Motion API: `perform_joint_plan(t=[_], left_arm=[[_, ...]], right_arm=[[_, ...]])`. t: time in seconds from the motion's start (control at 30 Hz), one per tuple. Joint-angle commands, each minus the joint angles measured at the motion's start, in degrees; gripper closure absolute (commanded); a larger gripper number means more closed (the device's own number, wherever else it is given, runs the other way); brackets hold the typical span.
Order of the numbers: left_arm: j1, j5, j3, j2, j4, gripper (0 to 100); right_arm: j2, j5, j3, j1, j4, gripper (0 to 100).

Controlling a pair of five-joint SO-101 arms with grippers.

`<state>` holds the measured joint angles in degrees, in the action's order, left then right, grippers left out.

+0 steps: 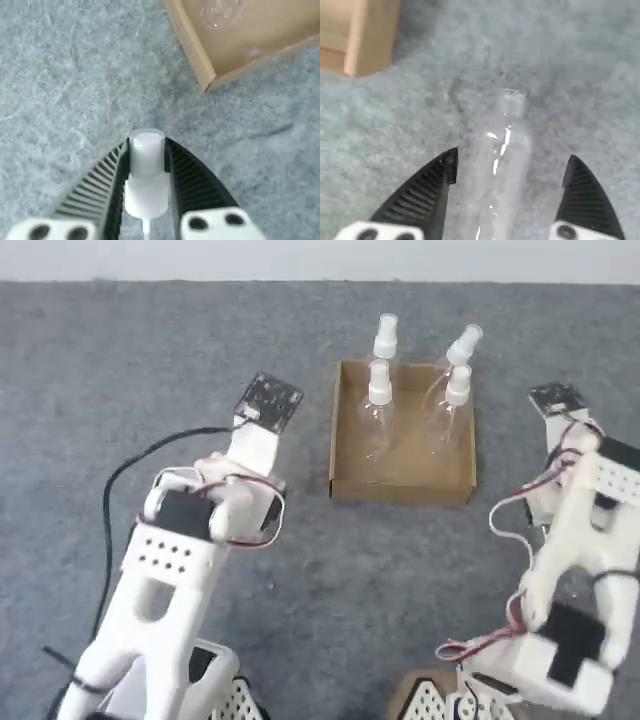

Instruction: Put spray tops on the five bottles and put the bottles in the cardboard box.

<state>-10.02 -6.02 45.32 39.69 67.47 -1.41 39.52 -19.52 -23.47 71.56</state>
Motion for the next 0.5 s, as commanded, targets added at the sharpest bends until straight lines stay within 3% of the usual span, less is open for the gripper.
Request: perform_joint_plan(t=[0.0, 0.27, 0.47], left_arm=[[0.9, 0.4, 1.6, 5.8, -0.1, 99], [5.9, 0.3, 2.1, 6.4, -2.1, 99], [6.0, 0.3, 2.1, 6.4, -2.4, 99]], right_arm=[[5.4, 0.7, 6.2, 0.2, 0.7, 72.4], [12.6, 0.7, 7.0, -3.0, -1.8, 73.5], [13.1, 0.7, 7.3, -3.4, -1.9, 90.2]])
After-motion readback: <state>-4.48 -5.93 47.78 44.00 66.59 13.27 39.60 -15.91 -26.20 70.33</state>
